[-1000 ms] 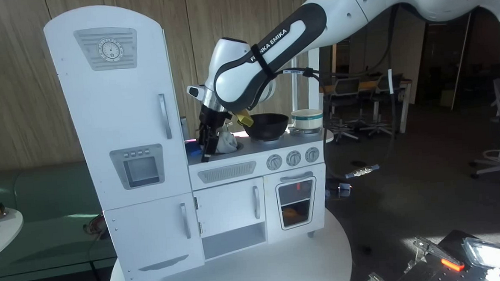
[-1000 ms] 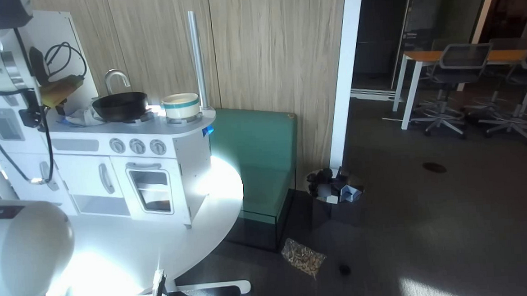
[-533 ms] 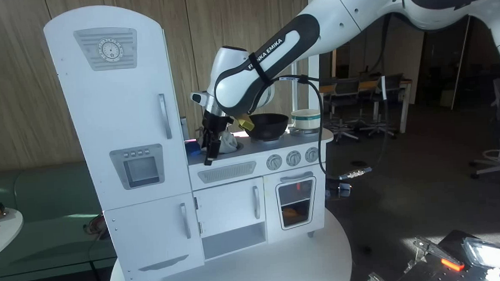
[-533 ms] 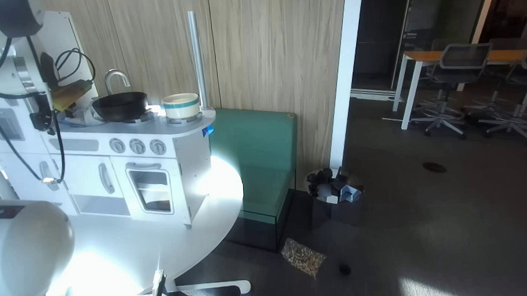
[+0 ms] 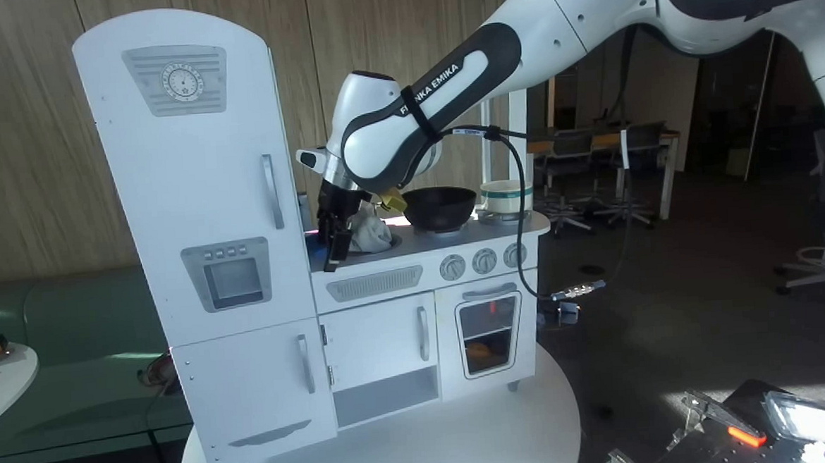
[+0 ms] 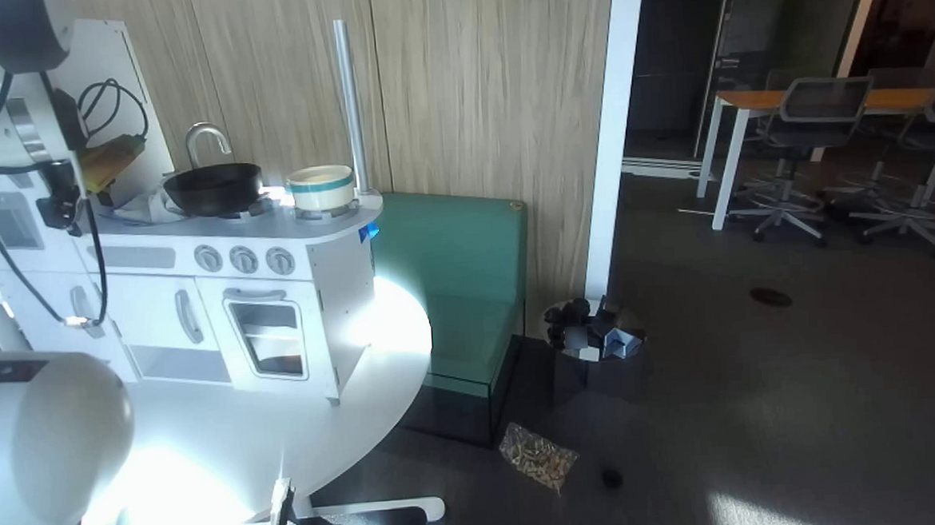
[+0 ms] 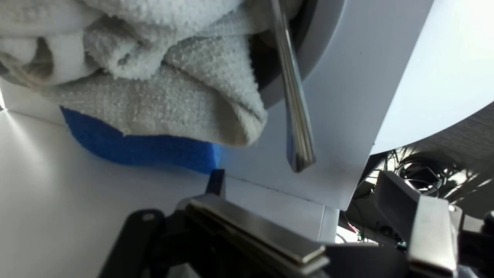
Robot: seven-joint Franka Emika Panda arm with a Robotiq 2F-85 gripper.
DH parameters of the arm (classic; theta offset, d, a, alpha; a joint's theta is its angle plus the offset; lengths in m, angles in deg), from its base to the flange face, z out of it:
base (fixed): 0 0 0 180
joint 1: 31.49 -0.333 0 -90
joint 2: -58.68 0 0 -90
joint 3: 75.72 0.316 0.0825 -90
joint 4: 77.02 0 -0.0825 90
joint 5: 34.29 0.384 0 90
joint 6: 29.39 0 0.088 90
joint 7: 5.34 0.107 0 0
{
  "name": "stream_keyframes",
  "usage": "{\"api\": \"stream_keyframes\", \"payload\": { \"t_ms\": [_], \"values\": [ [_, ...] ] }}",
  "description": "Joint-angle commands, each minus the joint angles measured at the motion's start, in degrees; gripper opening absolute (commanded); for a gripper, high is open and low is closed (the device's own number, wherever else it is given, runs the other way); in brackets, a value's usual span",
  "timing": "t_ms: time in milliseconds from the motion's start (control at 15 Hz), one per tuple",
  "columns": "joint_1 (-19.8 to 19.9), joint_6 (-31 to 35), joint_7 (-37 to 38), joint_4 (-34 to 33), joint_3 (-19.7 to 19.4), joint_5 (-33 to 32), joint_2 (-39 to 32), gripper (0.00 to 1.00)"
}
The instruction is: Pick up the white bowl and pour all its contents into the black bowl, pick up the silver spoon from the sink and use it to mix the substance in the black bowl
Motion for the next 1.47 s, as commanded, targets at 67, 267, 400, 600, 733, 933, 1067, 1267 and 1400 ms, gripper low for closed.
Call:
{"api": "stream_keyframes", "payload": {
  "t_ms": [67, 267, 400, 600, 733, 933, 1067, 1267, 1400],
  "values": [
    [-1.41, -2.03, -0.7, -1.38, -0.32, 0.33, 0.42, 1.0],
    [-1.59, -3.02, -0.05, -1.5, -1.17, -0.16, 0.16, 1.0],
    [-1.4, -3.23, 0.12, -1.24, -1.55, -0.05, 0.46, 1.0],
    [-1.48, -3.09, 0.64, -0.91, -2.35, -0.33, 0.98, 1.0],
    [-1.36, -3.12, 0.63, -0.68, -2.41, 0.02, 0.92, 1.0],
    [-1.33, -3.14, 0.93, 0.08, -2.48, 0.19, 1.26, 0.99],
    [-1.42, -2.87, 1.34, 0.47, -2.54, 0.06, 1.66, 0.74],
    [-1.55, -3.39, 1.41, 0.8, -2.34, -0.03, 2.08, 0.53],
    [-1.52, -4.08, 1.38, 1.37, -2.14, 0.17, 2.59, 0.38]
  ]
}}
